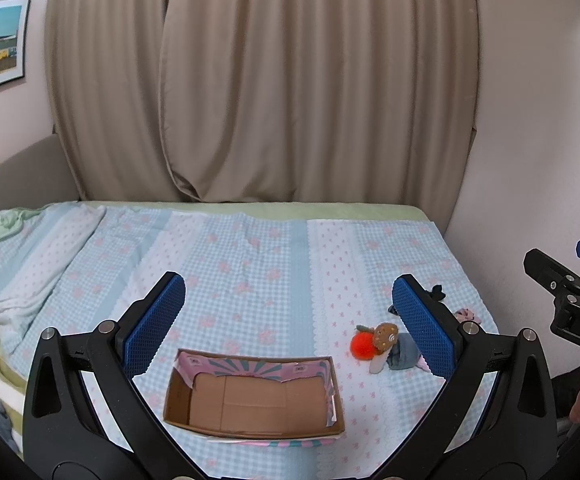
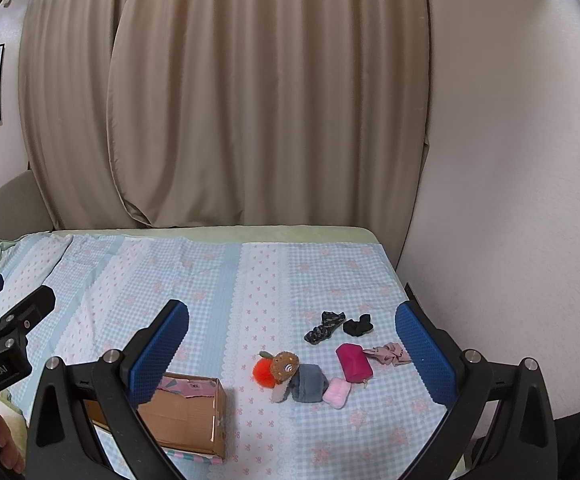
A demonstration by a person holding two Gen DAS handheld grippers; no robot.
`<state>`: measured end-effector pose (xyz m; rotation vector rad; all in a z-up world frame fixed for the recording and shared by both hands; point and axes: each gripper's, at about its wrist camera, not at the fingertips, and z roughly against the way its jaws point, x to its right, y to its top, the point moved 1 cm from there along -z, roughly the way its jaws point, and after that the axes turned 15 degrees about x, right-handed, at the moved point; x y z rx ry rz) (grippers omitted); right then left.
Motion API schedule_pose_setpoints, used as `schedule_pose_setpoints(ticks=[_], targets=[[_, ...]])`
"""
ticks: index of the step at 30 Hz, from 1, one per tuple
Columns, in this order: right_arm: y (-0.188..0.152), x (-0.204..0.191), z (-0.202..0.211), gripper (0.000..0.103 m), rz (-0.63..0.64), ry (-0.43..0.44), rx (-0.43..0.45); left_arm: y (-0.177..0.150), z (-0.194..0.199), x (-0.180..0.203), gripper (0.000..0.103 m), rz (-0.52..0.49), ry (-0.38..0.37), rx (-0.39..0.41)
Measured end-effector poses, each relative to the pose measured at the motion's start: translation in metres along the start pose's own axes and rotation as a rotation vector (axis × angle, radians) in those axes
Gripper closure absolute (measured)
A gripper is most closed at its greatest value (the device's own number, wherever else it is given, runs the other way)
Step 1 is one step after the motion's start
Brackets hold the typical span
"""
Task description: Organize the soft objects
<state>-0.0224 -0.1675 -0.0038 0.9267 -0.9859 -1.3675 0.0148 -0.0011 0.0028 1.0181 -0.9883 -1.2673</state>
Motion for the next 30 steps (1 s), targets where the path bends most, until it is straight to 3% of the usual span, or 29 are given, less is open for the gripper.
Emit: schedule_pose_setpoints(ticks=[6, 14, 21, 30], targets=[[-0.010, 0.005, 0.003, 0.000, -0.023, -0.039, 0.000, -0.010, -0.004, 0.003, 0.000, -0.004, -0.044, -0.019], [-0.036, 0.048, -0.016, 0.000, -0.040, -0.116, -0.085, -0.035, -0.036, 0.040, 0.000, 0.003, -0.156, -0.117], [-0.056, 0.103, -0.068, 0.000, -0.087, -0.093, -0.156, -0.058, -0.090, 0.093, 0.000, 0.036, -0.201, -0.223], [-0.112, 0.158, -0.159, 0.000, -0.118, -0.029, -0.310, -0.109, -0.171, 0.148, 0.000, 0.047, -0.188, -0.372]])
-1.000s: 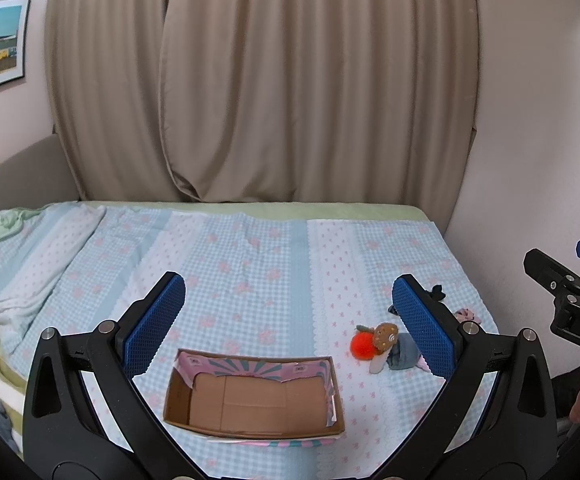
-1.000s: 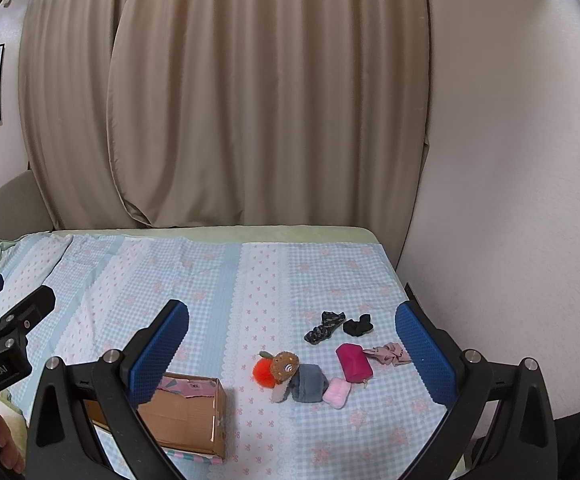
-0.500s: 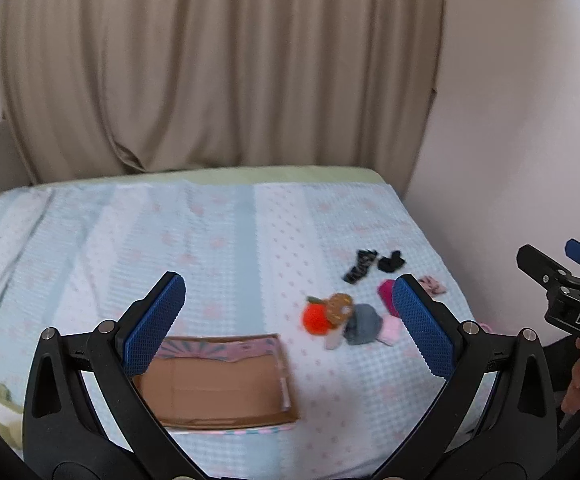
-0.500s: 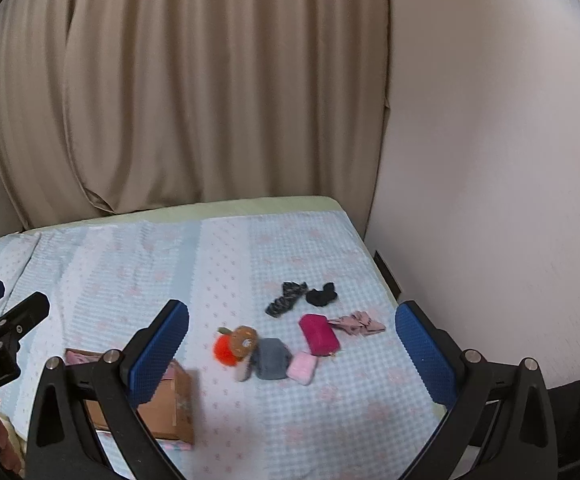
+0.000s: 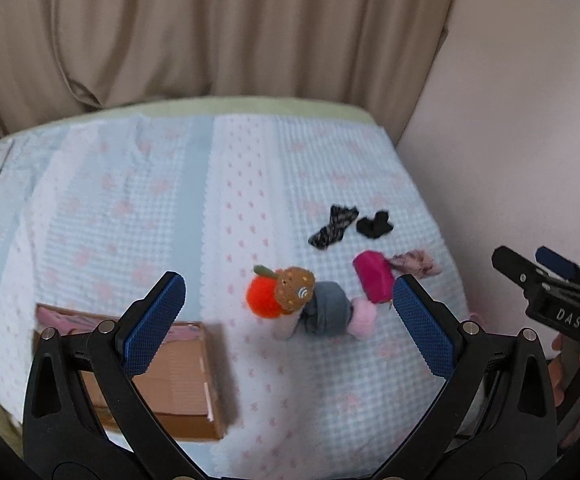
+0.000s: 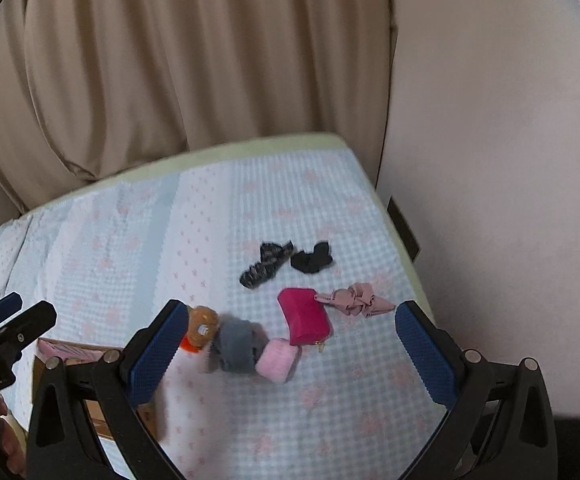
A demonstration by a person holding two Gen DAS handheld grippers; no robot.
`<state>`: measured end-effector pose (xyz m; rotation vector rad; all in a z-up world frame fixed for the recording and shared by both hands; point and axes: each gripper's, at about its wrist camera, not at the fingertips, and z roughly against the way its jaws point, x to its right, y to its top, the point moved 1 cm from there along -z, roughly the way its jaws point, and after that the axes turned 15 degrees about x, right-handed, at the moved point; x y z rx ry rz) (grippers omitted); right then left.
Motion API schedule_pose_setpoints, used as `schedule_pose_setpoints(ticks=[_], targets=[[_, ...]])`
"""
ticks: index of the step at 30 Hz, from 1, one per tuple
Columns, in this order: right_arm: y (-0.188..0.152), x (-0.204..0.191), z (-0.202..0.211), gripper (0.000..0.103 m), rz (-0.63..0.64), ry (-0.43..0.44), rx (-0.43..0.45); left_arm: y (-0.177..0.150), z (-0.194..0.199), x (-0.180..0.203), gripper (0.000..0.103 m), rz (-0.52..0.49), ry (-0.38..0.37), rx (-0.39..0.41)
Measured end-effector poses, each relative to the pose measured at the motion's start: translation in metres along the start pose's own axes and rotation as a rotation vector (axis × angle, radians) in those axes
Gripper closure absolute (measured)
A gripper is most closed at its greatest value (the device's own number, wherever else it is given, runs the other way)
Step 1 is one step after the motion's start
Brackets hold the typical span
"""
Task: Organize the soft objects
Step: 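Grasp the brown plush bear with the left tool while the right tool grasps the magenta pouch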
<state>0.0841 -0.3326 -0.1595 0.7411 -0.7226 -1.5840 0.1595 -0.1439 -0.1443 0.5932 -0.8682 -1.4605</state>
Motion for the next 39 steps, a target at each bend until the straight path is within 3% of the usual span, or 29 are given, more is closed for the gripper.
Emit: schedule_pose_setpoints(ticks=[7, 12, 18, 23, 27, 29, 37, 39], targets=[[-0.034, 0.027, -0.093, 0.000, -0.032, 0.067, -0.138, -0.036, -0.092, 0.011, 0.004, -0.022, 0.039, -0.135], [-0.063, 0.040, -0.147, 0.000, -0.062, 0.094, -0.221, -0.066, -0.146, 0.011, 0.015, -0.029, 0.032, -0.228], [-0.102, 0.054, -0.208, 0.001, -0.095, 0.111, -0.307, -0.096, -0.194, 0.011, 0.029, -0.050, 0.024, -0.299], [-0.123, 0.058, -0.237, 0.004, -0.089, 0.123, -0.349, -0.111, -0.227, 0.013, 0.036, -0.082, 0.012, -0.340], [-0.132, 0.058, -0.255, 0.004, -0.091, 0.145, -0.365, -0.119, -0.244, 0.015, 0.049, -0.103, 0.004, -0.361], [-0.135, 0.057, -0.262, 0.007, -0.097, 0.156, -0.373, -0.124, -0.251, 0.014, 0.052, -0.101, 0.004, -0.379], [-0.141, 0.050, -0.272, 0.043, -0.099, 0.201, -0.378, -0.128, -0.255, 0.011, 0.061, -0.077, -0.001, -0.389], [-0.140, 0.048, -0.272, 0.047, -0.084, 0.188, -0.373, -0.128, -0.255, 0.011, 0.063, -0.082, -0.005, -0.390]])
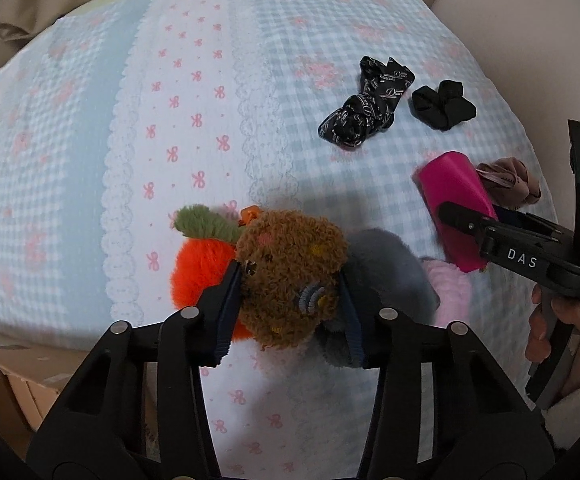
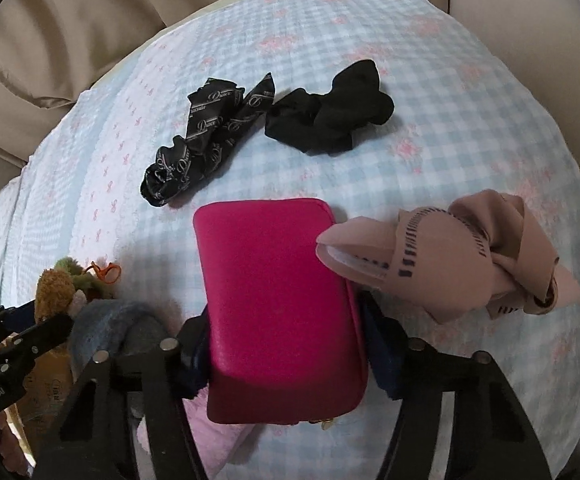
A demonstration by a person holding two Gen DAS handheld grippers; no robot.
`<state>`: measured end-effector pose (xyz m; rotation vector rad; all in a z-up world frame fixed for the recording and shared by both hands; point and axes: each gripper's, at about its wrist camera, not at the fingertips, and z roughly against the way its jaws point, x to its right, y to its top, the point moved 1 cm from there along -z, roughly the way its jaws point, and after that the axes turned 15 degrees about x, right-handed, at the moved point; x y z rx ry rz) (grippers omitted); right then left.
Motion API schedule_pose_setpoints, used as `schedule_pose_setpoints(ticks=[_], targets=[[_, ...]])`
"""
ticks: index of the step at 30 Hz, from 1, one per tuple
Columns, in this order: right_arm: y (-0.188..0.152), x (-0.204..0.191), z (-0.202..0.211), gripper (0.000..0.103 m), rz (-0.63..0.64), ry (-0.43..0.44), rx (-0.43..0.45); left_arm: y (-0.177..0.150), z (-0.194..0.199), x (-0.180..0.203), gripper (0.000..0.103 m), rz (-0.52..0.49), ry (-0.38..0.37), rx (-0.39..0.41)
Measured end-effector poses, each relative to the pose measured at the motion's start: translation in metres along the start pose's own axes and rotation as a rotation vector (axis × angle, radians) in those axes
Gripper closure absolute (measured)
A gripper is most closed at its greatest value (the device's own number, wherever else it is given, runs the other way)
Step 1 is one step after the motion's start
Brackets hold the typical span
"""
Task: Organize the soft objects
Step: 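Grasp the brown plush bear with the left tool while the right tool grasps the magenta pouch, then carry the bear and magenta pouch into the cardboard box and release both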
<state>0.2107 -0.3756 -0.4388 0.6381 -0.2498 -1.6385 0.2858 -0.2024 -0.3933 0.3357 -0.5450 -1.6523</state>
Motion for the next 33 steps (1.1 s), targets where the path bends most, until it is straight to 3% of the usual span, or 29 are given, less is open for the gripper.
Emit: schedule_pose_setpoints(ticks=[4, 16, 26, 33], targets=[[0.001, 0.000, 0.003, 0.053, -0.019, -0.016, 0.007, 0.001, 0.003, 0.000, 0.065, -0.005, -0.004, 0.007], [0.013, -0.026, 0.050, 0.056, -0.020, -0.024, 0.077, 0.013, 0.048, -0.002, 0.065, 0.019, -0.020, 0.072], [0.035, -0.067, 0.139, 0.056, 0.024, -0.043, 0.174, 0.036, 0.141, -0.007, 0.065, 0.060, -0.054, 0.196], [0.036, -0.132, 0.205, 0.056, 0.043, -0.037, 0.227, 0.040, 0.216, -0.039, 0.065, 0.063, -0.083, 0.263]])
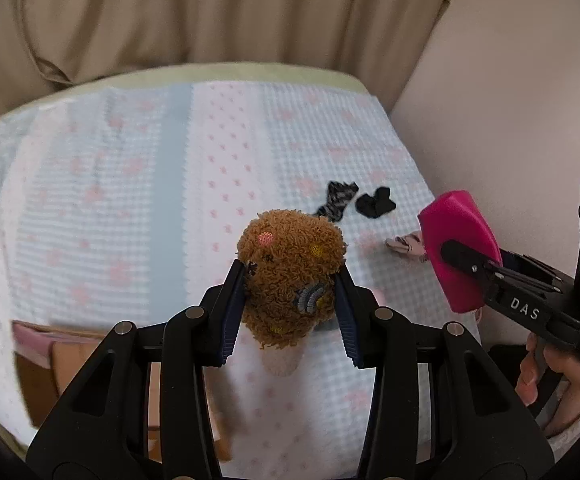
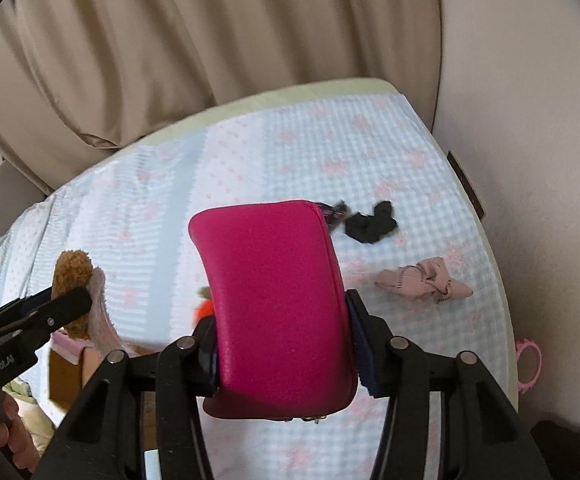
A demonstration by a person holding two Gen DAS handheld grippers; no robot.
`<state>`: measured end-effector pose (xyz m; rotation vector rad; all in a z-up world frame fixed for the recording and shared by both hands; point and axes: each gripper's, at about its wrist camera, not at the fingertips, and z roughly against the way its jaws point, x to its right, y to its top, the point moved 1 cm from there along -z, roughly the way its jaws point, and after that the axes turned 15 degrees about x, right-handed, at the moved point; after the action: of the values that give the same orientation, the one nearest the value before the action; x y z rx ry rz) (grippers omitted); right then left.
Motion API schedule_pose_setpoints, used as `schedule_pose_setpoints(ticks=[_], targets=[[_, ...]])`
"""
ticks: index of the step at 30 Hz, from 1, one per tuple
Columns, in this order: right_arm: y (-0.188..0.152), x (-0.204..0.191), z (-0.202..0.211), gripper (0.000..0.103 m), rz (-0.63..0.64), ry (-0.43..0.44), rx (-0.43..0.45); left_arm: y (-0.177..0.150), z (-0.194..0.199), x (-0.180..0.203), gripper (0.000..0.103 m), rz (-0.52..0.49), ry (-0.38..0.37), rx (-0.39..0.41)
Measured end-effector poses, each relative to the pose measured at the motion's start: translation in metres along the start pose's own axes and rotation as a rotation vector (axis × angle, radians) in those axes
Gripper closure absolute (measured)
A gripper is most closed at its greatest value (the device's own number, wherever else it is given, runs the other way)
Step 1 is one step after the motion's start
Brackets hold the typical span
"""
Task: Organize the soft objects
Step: 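Carry the bear and magenta pouch into the cardboard box and release both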
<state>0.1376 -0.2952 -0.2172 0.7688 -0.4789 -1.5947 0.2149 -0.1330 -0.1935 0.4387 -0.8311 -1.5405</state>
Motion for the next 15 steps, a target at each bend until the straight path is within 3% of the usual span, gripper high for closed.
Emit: schedule_pose_setpoints(ticks=[8, 15], targets=[[-0.006, -0.091, 0.042, 0.056, 0.032, 0.017, 0.027, 0.018, 0.084, -0.075, 0.065, 0.006, -0.003, 0.063], [-0.037, -0.178, 0.044, 0.056, 0.054, 0.052, -0.011, -0.001, 0.119, -0.157, 0.065, 0.008, 0.014, 0.042]])
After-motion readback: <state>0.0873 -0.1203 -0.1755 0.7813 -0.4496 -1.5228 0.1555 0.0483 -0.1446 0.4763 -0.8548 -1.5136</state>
